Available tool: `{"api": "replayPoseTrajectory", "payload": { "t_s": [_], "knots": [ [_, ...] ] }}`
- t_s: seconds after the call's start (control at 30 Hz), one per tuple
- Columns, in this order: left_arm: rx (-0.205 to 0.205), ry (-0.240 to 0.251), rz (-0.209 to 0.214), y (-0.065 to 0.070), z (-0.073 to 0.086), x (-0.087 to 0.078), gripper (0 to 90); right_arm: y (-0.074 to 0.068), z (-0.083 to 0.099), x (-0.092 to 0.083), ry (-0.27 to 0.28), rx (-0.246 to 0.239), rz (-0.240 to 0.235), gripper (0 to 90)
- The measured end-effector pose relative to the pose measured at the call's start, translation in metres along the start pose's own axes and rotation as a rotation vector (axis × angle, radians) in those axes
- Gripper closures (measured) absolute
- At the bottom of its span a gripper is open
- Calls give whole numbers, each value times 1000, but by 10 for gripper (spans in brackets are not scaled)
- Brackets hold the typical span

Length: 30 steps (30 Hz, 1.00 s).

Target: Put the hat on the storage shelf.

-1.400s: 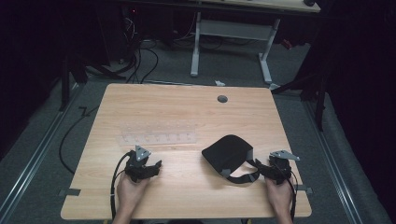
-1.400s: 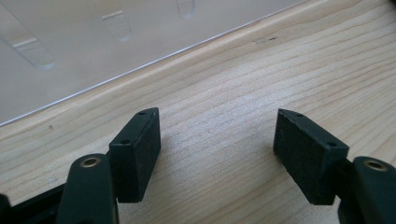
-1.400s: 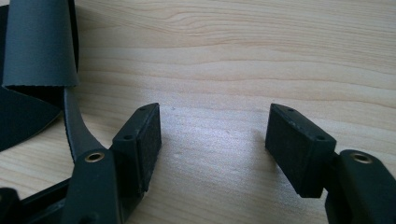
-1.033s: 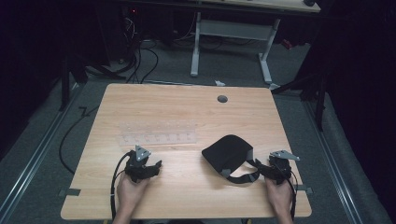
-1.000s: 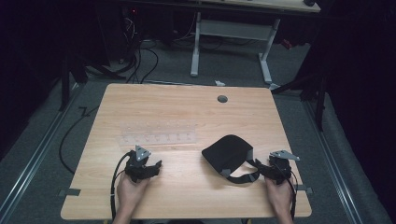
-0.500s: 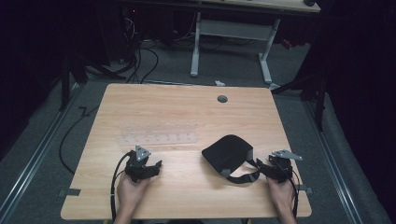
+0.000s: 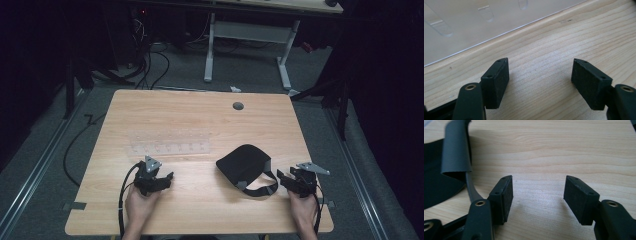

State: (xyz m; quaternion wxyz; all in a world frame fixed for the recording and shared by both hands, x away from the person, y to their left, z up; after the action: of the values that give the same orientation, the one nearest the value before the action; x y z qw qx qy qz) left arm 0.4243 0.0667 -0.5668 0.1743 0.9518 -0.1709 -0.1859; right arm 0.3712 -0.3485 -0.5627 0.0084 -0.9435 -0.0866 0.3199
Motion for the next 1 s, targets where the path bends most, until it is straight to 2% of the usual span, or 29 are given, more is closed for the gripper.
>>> {"api": "replayPoseTrajectory", "payload": {
  "t_s": [0.27,0.4,0.6,0.73,1.0],
  "knots": [
    [0,0,-1,0,0,0,305,-5,-1,-14,43,19,-38,433],
    [-1,0,-1,0,0,0,305,-13,-4,-24,68,18,-90,443],
    [0,0,-1,0,0,0,305,-25,-12,-32,103,6,-139,424],
    [-1,0,-1,0,0,0,305,-32,-18,-32,104,-13,-157,403],
    [-1,0,-1,0,0,0,304,-42,-27,-23,91,-15,-195,377]
  ]
}}
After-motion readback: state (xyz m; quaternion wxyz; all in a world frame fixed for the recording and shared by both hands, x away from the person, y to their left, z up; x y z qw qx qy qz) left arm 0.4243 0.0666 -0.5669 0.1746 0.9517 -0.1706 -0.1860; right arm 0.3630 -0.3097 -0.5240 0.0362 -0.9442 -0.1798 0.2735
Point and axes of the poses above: each handheld gripper's, and its own axes: x roughly forward along the jaws, z roughly out of its underside, y roughly to its right, the point moved 6 cm from there along x, roughly forward along the jaws, and after that the axes turned 3 degrees about y, right-handed, at the moved point
